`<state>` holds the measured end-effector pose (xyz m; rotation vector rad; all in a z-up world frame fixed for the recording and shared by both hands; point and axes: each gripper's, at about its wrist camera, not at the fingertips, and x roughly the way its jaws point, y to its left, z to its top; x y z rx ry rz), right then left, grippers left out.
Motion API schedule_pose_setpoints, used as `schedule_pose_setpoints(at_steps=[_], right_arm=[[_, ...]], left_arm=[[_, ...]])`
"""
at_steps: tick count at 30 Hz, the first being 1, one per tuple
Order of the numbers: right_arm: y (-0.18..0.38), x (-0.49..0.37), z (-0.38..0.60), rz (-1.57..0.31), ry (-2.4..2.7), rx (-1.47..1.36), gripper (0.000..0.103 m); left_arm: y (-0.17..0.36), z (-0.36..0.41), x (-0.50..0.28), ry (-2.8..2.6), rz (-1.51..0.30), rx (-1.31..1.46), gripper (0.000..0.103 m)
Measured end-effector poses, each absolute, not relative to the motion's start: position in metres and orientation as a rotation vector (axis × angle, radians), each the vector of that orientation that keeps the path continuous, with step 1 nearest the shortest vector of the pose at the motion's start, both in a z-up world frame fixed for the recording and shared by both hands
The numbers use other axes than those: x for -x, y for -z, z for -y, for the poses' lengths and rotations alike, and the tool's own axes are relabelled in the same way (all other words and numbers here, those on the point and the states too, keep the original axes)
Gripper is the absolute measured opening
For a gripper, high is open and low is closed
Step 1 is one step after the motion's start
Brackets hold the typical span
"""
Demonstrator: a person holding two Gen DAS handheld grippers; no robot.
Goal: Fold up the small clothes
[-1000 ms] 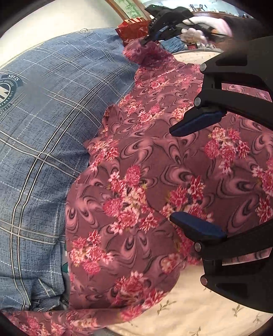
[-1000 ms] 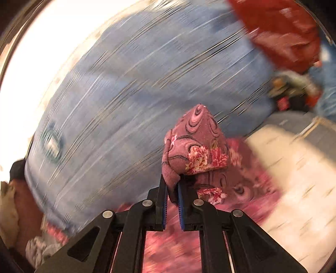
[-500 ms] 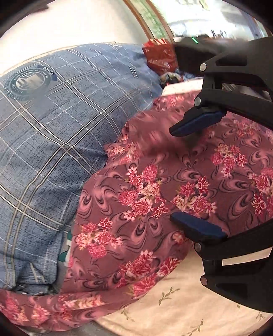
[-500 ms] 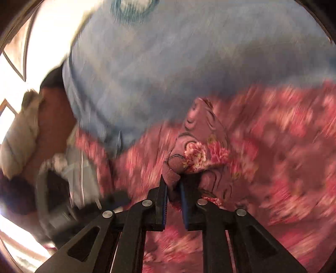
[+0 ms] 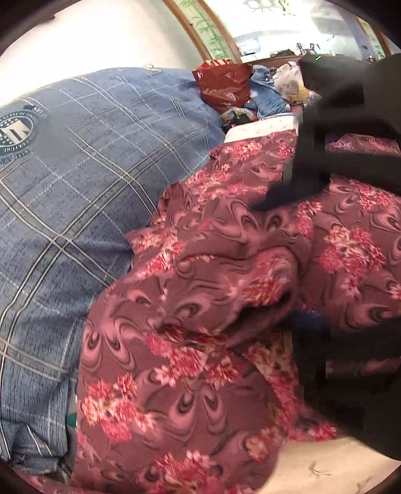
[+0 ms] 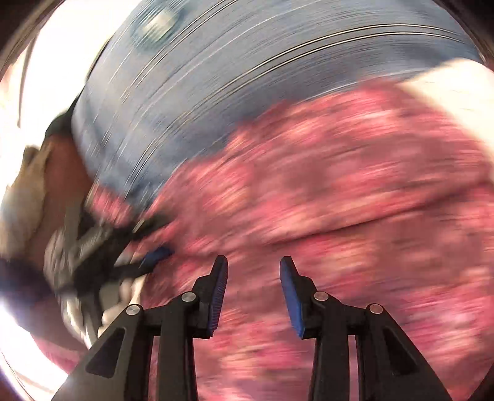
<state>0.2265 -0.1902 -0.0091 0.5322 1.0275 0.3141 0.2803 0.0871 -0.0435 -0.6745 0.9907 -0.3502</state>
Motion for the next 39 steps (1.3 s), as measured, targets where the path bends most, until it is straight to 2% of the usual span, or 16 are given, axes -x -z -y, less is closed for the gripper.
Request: schedule_pose_setpoints(at_steps=[1, 5, 7, 8, 13, 17, 19, 21, 22, 24, 25, 26, 31, 34, 37, 39], right_arm=[[0.011, -0.229, 0.217, -1.004, -0.243, -0.598, 0.038], [0.027, -0.238, 0.284, -0.93, -0.037, -0.828, 0.035], [0.031, -0.248, 0.294, -0.923, -0.038, -0.892, 0.026], [0.028, -0.249, 0.3, -0.916, -0.057, -0.902, 0.005], [-0.003, -0.24, 0.296, -0.744, -0.138, -0.907, 0.003], [0.036, -0.238, 0.297, -0.926, -0.048, -0.882, 0.004], [0.042, -0.227, 0.297, -0.924, -0.05, -0.915, 0.003], [0.031, -0.219, 0.295, -0.929, -0.025, -0.873, 0.01], [0.024, -0.215, 0.291, -0.931, -0.021, -0.839, 0.01], [0.002, -0.211, 0.28, -0.9, -0.044, -0.755, 0.01], [-0.009, -0.212, 0.279, -0.869, -0.055, -0.714, 0.01], [-0.019, -0.217, 0.267, -0.846, -0.066, -0.685, 0.01], [-0.042, -0.253, 0.24, -0.781, -0.113, -0.613, 0.011], [-0.024, -0.283, 0.227, -0.819, -0.099, -0.557, 0.012], [0.032, -0.309, 0.218, -1.042, -0.045, -0.518, 0.015], [0.024, -0.3, 0.215, -0.952, -0.039, -0.487, 0.014]], left_arm=[[0.045, -0.088, -0.281, 0.345, -0.994, 0.672, 0.013], [0.046, -0.092, -0.281, 0.326, -0.976, 0.681, 0.007], [0.036, -0.097, -0.277, 0.333, -0.945, 0.688, 0.007], [0.028, -0.1, -0.273, 0.344, -0.922, 0.694, 0.007], [0.019, -0.108, -0.262, 0.326, -0.908, 0.685, 0.007], [0.055, -0.113, -0.263, 0.287, -1.094, 0.73, 0.007], [0.054, -0.123, -0.259, 0.293, -1.106, 0.785, 0.007], [0.04, -0.138, -0.25, 0.27, -1.039, 0.825, 0.007], [0.029, -0.143, -0.246, 0.25, -0.992, 0.814, 0.008], [0.011, -0.145, -0.242, 0.218, -0.915, 0.744, 0.019], [0.006, -0.143, -0.242, 0.215, -0.892, 0.708, 0.036], [0.004, -0.14, -0.243, 0.203, -0.882, 0.683, 0.047], [0.022, -0.114, -0.258, 0.237, -0.959, 0.622, 0.049], [0.037, -0.099, -0.266, 0.175, -1.019, 0.513, 0.049], [0.04, -0.092, -0.266, 0.164, -1.022, 0.455, 0.049], [0.039, -0.093, -0.266, 0.169, -1.027, 0.446, 0.049]])
